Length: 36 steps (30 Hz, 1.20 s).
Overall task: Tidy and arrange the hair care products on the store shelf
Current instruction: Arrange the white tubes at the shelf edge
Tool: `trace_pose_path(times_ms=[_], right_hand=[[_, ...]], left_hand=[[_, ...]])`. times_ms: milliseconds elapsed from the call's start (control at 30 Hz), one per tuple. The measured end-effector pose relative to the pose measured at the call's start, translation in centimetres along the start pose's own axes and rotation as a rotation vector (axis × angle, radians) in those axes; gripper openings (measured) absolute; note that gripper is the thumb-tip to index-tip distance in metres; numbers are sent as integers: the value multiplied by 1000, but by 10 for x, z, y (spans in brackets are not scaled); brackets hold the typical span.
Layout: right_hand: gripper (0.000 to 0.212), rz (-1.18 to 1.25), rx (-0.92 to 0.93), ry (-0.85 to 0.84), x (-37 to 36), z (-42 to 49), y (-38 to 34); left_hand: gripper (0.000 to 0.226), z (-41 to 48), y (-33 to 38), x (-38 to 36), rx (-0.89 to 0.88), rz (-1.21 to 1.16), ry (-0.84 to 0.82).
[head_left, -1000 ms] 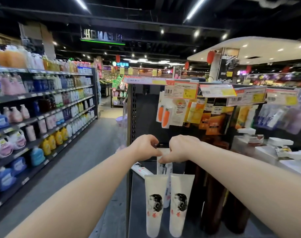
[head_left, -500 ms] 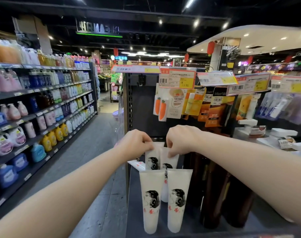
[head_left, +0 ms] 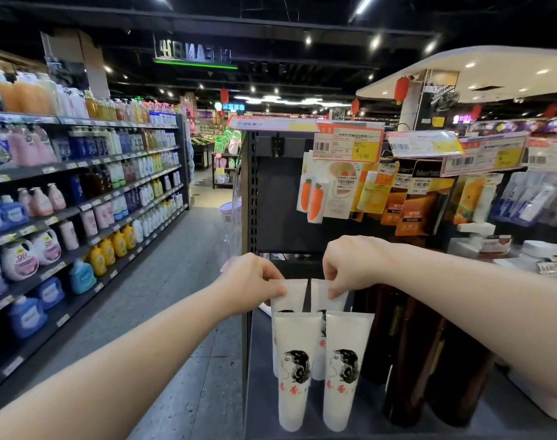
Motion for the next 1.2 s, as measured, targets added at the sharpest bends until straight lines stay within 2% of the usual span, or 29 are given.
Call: trace_pose_path(times_ms=[167, 400, 767, 1200], right_hand=[[36, 6, -3, -14, 0, 1, 1], [39, 12, 5, -7, -5, 3, 3], [33, 17, 21, -40, -3, 5, 7], [40, 7, 2, -85, 0, 9, 5]], left_hand=[[5, -2, 2, 1, -47, 0, -55], [12, -1, -2, -7, -45, -11, -100], [12, 2, -3, -9, -40, -89, -109], [11, 2, -3, -7, -57, -122, -140]])
Point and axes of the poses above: each hand's wrist, its own z-axis towards the middle knuckle, its own x-axis out of the back of the hand, y = z × x, the point moved 1 cm from there along z, towards the middle knuckle, and after that the axes turned 10 degrees about z, right-handed, at the moved point
